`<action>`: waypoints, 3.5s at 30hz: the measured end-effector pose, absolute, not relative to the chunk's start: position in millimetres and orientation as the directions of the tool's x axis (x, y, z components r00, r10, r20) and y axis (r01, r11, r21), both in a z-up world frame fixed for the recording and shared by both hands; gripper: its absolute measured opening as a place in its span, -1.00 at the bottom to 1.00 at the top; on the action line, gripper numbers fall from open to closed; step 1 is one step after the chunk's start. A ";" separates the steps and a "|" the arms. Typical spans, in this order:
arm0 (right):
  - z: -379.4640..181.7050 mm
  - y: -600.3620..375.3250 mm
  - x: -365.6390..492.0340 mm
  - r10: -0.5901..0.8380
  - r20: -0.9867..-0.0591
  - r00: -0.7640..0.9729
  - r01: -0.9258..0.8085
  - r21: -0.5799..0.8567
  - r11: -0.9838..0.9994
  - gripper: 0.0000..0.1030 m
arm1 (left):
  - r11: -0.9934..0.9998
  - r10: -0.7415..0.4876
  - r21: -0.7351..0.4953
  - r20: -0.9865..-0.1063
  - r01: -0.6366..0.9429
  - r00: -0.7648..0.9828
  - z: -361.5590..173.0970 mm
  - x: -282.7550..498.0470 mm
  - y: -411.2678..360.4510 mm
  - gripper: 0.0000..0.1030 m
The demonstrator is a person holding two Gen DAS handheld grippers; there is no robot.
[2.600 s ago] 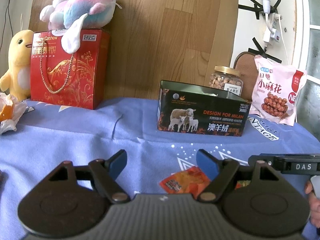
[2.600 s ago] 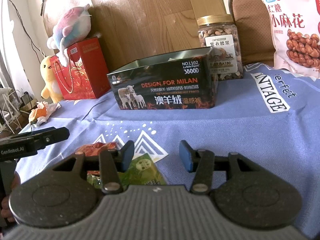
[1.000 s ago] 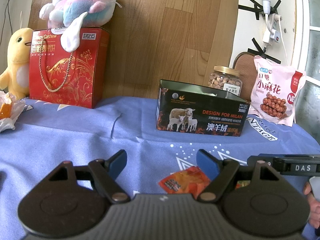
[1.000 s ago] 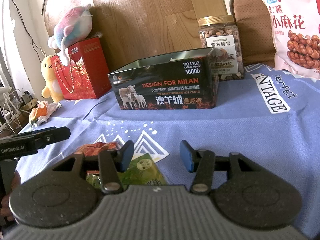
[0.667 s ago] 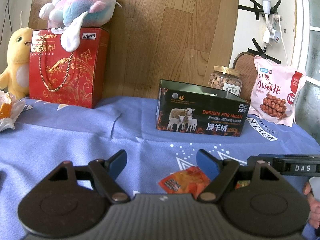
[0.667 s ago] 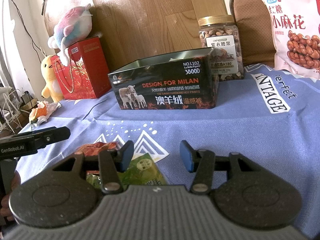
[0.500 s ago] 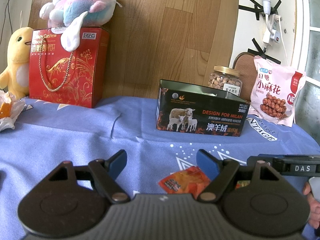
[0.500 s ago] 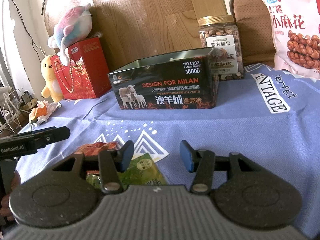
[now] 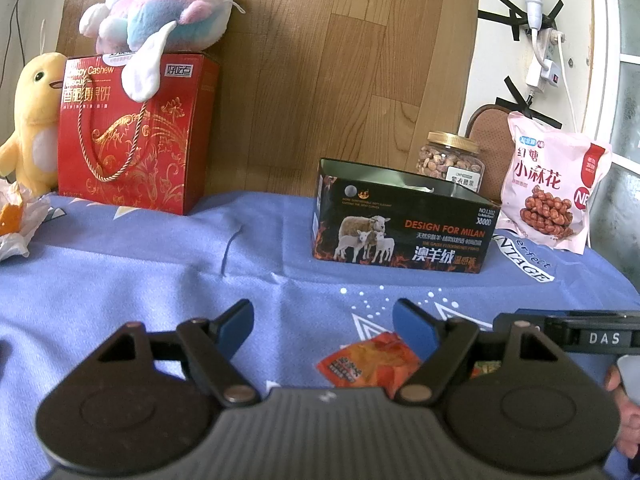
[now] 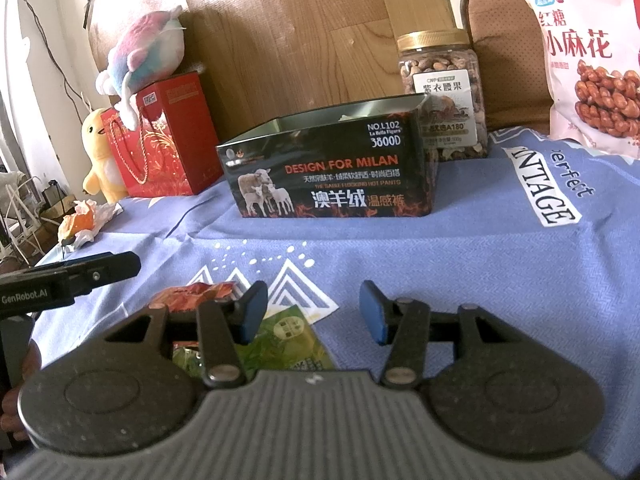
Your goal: Organize snacks
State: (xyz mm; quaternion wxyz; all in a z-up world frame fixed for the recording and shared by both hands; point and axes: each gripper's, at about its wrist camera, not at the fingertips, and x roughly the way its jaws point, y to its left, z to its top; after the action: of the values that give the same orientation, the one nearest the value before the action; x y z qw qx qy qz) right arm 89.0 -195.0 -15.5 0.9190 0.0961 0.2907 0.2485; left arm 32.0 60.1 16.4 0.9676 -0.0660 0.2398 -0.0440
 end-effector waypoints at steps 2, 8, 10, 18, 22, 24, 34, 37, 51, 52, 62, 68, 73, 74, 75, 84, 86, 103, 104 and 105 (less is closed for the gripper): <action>-15.5 -194.9 89.1 0.513 -0.487 0.707 -0.401 0.321 0.858 0.04 | 0.987 -0.117 -0.149 -0.458 0.054 0.881 16.4 32.4 60.9 0.54; -15.1 -195.0 89.1 0.513 -0.487 0.707 -0.401 0.320 0.858 0.04 | 0.987 -0.122 -0.152 -0.458 0.058 0.881 16.4 32.0 60.4 0.54; -15.0 -195.2 89.1 0.512 -0.487 0.707 -0.401 0.320 0.858 0.04 | 0.987 -0.123 -0.153 -0.458 0.058 0.880 16.4 31.6 59.3 0.54; -15.5 -194.4 89.0 0.513 -0.489 0.706 -0.403 0.319 0.858 0.04 | 0.986 -0.125 -0.154 -0.459 0.060 0.879 16.0 32.8 61.0 0.54; -15.2 -194.3 88.9 0.513 -0.489 0.706 -0.403 0.319 0.858 0.04 | 0.986 -0.124 -0.154 -0.459 0.059 0.880 16.0 32.5 60.6 0.54; -15.3 -194.5 88.6 0.513 -0.488 0.706 -0.403 0.319 0.858 0.04 | 0.986 -0.125 -0.154 -0.459 0.060 0.880 15.8 32.3 60.0 0.54; -15.0 -194.2 88.4 0.513 -0.489 0.705 -0.403 0.319 0.858 0.04 | 0.986 -0.126 -0.155 -0.459 0.061 0.880 15.9 31.5 59.4 0.54; -14.8 -194.3 88.3 0.513 -0.489 0.706 -0.402 0.319 0.858 0.04 | 0.986 -0.129 -0.157 -0.458 0.062 0.879 15.8 31.5 59.4 0.54; 0.0 -190.8 67.2 0.613 -0.424 0.666 -0.505 0.348 0.790 0.04 | 0.969 -0.194 -0.228 -0.482 0.092 0.854 14.1 37.2 70.1 0.54; 2.1 -187.1 62.8 0.646 -0.423 0.636 -0.542 0.351 0.764 0.05 | 0.967 -0.202 -0.234 -0.487 0.095 0.850 13.7 37.8 70.8 0.53; -1.2 -144.0 32.1 0.721 -0.492 0.488 -0.742 0.201 0.640 0.28 | 0.937 -0.306 -0.313 -0.514 0.158 0.801 13.0 20.7 78.7 0.42; 3.6 -144.6 21.7 0.745 -0.492 0.451 -0.771 0.205 0.602 0.28 | 0.881 -0.425 -0.419 -0.496 0.219 0.757 18.7 3.8 87.9 0.42; -3.0 -136.2 17.4 0.734 -0.548 0.401 -0.799 0.182 0.573 0.28 | 0.884 -0.443 -0.389 -0.514 0.260 0.735 26.0 -13.1 74.7 0.42; -5.0 -136.4 17.4 0.725 -0.557 0.406 -0.795 0.176 0.580 0.29 | 0.884 -0.440 -0.395 -0.524 0.249 0.729 25.5 -14.8 75.9 0.43; -5.2 -138.0 17.2 0.723 -0.554 0.412 -0.792 0.174 0.585 0.29 | 0.882 -0.439 -0.408 -0.533 0.235 0.724 24.2 -16.1 78.1 0.43; -6.4 -135.1 12.1 0.717 -0.547 0.432 -0.795 0.145 0.589 0.26 | 0.812 -0.533 -0.546 -0.549 0.207 0.644 0.3 -9.0 73.9 0.38; -6.6 -134.0 10.6 0.715 -0.542 0.442 -0.790 0.142 0.596 0.23 | 0.822 -0.524 -0.525 -0.550 0.218 0.650 0.8 -8.0 67.0 0.38; -0.7 -133.7 15.2 0.760 -0.470 0.448 -0.788 0.194 0.584 -0.04 | 0.842 -0.476 -0.494 -0.490 0.218 0.730 13.0 -18.8 75.1 0.35; -3.5 -132.3 17.6 0.756 -0.486 0.439 -0.785 0.202 0.586 -0.04 | 0.844 -0.473 -0.494 -0.505 0.208 0.722 9.1 -16.2 74.7 0.35; -5.7 -130.5 19.6 0.747 -0.503 0.434 -0.780 0.205 0.591 -0.04 | 0.844 -0.473 -0.500 -0.524 0.194 0.708 3.3 -12.5 74.2 0.35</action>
State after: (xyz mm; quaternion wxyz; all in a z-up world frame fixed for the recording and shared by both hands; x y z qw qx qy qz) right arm 19.6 -130.5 -5.7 0.8463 -0.0291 0.2819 0.4510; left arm -12.5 74.2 3.3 0.9003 -0.2089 0.3338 -0.1853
